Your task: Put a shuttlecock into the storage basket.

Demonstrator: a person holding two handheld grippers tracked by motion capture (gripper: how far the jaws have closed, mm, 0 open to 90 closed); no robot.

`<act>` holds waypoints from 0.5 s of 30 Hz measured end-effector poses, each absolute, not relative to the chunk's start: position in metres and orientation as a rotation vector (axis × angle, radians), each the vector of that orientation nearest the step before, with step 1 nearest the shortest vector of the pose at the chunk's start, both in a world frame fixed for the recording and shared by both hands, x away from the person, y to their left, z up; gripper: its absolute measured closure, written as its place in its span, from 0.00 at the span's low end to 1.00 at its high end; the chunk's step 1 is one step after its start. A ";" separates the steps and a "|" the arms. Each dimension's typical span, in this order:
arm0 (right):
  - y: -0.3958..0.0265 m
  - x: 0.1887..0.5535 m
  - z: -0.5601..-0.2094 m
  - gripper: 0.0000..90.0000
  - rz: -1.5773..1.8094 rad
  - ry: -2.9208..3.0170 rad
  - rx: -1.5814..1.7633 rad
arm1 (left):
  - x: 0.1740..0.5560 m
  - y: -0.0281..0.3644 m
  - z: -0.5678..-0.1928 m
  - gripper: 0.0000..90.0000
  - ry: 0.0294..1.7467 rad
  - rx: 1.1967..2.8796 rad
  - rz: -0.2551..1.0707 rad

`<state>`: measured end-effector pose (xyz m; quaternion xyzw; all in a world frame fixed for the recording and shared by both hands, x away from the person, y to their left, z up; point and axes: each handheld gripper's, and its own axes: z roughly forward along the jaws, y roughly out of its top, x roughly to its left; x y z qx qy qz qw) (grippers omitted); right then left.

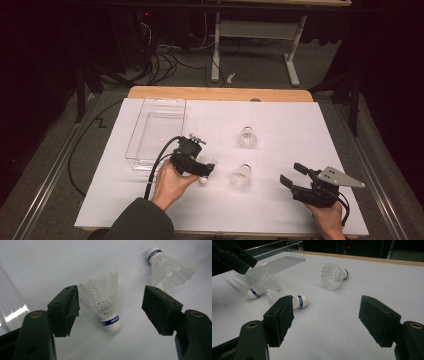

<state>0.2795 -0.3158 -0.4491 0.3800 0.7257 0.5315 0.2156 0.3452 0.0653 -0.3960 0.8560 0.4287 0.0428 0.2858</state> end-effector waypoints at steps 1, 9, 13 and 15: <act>-0.316 0.280 -0.449 0.32 1.472 2.013 1.051 | 0.345 0.064 -0.397 0.34 1.152 2.293 0.113; -0.316 0.280 -0.449 0.32 1.473 2.014 1.049 | 0.350 0.057 -0.405 0.34 1.180 2.345 0.081; -0.315 0.280 -0.449 0.32 1.472 2.016 1.048 | 0.352 0.056 -0.409 0.34 1.205 2.358 0.066; -0.315 0.280 -0.449 0.32 1.473 2.017 1.048 | 0.354 0.057 -0.412 0.34 1.214 2.363 0.058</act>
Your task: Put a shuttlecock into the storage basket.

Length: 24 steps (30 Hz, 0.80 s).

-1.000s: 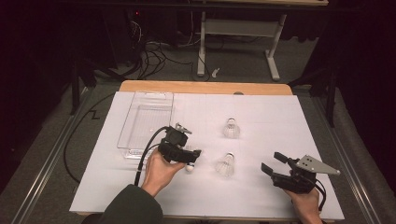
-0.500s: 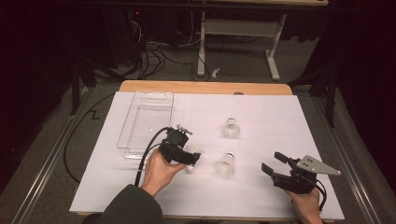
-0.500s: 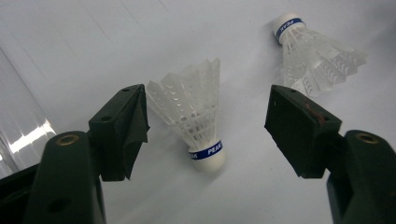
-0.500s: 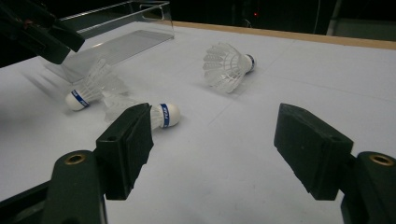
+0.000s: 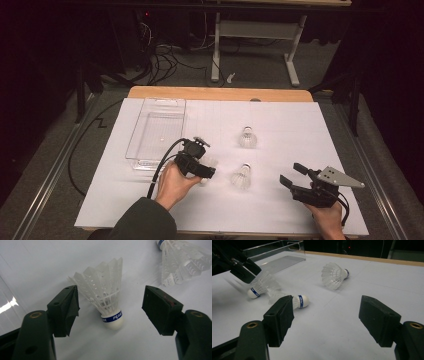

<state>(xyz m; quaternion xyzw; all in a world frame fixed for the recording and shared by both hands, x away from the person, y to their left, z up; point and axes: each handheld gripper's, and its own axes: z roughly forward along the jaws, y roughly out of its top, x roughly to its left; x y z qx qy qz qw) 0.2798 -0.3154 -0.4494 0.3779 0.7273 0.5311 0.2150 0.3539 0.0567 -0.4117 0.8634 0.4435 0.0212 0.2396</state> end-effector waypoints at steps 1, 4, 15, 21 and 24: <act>-0.315 0.280 -0.449 0.32 1.473 2.017 1.049 | 0.355 0.057 -0.413 0.34 1.225 2.363 0.048; -0.315 0.280 -0.449 0.32 1.470 2.020 1.048 | 0.356 0.057 -0.418 0.34 1.238 2.371 0.034; -0.315 0.280 -0.450 0.32 1.470 2.024 1.045 | 0.359 0.052 -0.427 0.37 1.263 2.395 0.000; -0.315 0.280 -0.450 0.32 1.471 2.025 1.045 | 0.360 0.049 -0.432 0.40 1.275 2.419 -0.013; -0.315 0.280 -0.450 0.32 1.470 2.027 1.046 | 0.362 0.049 -0.433 0.42 1.278 2.429 -0.019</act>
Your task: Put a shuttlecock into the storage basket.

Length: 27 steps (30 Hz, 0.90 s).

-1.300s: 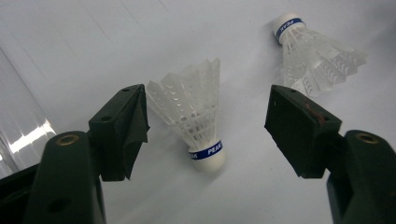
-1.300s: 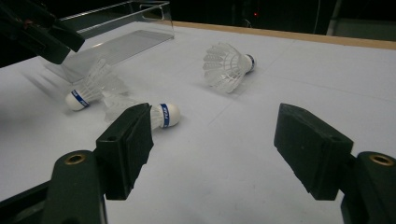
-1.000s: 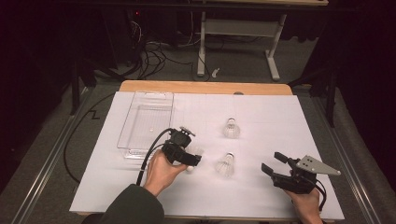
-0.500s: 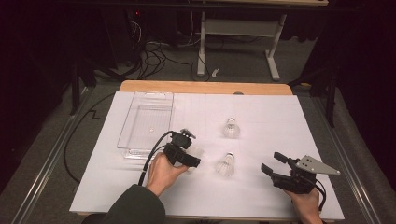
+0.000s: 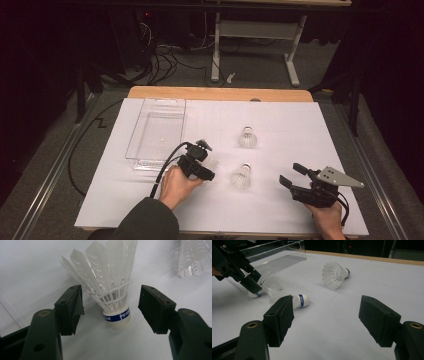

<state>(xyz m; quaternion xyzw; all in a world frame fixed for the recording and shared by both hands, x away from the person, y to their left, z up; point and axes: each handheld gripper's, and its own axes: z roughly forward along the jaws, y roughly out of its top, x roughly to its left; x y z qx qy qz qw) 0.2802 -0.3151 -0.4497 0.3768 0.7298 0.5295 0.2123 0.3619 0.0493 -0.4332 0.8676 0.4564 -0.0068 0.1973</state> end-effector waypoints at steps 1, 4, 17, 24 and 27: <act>-0.315 0.280 -0.450 0.32 1.470 2.027 1.046 | 0.362 0.049 -0.434 0.42 1.278 2.431 -0.021; -0.315 0.280 -0.450 0.32 1.471 2.028 1.046 | 0.363 0.049 -0.436 0.44 1.285 2.435 -0.016; -0.315 0.280 -0.450 0.32 1.469 2.031 1.044 | 0.363 0.054 -0.441 0.57 1.287 2.423 -0.073; -0.315 0.280 -0.450 0.32 1.468 2.033 1.045 | 0.362 0.051 -0.442 0.61 1.276 2.428 -0.068; -0.315 0.280 -0.450 0.32 1.468 2.031 1.046 | 0.361 0.050 -0.442 0.61 1.269 2.439 -0.051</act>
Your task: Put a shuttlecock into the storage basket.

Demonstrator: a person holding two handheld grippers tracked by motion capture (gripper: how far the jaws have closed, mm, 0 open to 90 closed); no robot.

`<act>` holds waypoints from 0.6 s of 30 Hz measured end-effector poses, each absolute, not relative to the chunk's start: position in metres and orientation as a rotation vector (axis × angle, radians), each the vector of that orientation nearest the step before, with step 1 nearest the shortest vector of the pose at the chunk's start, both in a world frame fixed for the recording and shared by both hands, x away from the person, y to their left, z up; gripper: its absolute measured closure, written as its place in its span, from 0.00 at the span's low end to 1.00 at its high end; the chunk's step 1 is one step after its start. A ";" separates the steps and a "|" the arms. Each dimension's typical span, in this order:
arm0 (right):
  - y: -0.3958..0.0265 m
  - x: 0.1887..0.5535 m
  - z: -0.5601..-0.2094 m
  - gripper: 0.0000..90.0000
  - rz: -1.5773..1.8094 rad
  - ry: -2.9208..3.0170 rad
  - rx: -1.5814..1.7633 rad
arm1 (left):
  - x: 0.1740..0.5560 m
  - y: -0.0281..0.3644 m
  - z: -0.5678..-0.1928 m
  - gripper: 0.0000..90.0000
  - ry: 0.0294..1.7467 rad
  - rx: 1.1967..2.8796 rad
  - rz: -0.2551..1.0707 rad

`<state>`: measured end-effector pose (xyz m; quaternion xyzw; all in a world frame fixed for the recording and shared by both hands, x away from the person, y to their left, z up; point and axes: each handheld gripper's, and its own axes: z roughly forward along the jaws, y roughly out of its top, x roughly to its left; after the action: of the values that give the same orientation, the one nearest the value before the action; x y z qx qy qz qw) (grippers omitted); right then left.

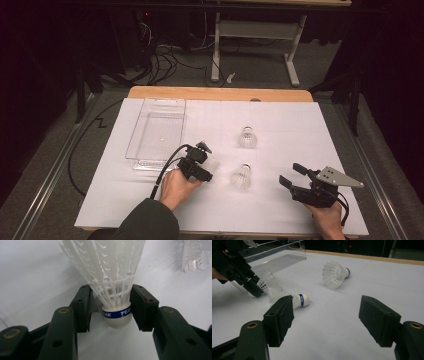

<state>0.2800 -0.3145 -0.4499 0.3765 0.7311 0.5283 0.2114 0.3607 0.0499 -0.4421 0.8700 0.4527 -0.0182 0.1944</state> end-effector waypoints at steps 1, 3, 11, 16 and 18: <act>-0.314 0.280 -0.450 0.32 1.468 2.032 1.044 | 0.361 0.050 -0.442 0.61 1.269 2.440 -0.049; -0.315 0.280 -0.450 0.32 1.469 2.035 1.042 | 0.360 0.049 -0.442 0.61 1.273 2.438 -0.046; -0.314 0.281 -0.450 0.32 1.460 2.033 1.051 | 0.357 0.046 -0.443 0.66 1.246 2.460 -0.011; -0.314 0.280 -0.450 0.32 1.462 2.028 1.046 | 0.355 0.045 -0.442 0.70 1.231 2.477 -0.011; -0.314 0.281 -0.450 0.32 1.464 2.028 1.046 | 0.355 0.044 -0.442 0.71 1.230 2.482 -0.013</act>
<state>0.2807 -0.3144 -0.4500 0.3771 0.7308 0.5274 0.2134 0.3551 0.0444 -0.4419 0.8806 0.4364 -0.0047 0.1847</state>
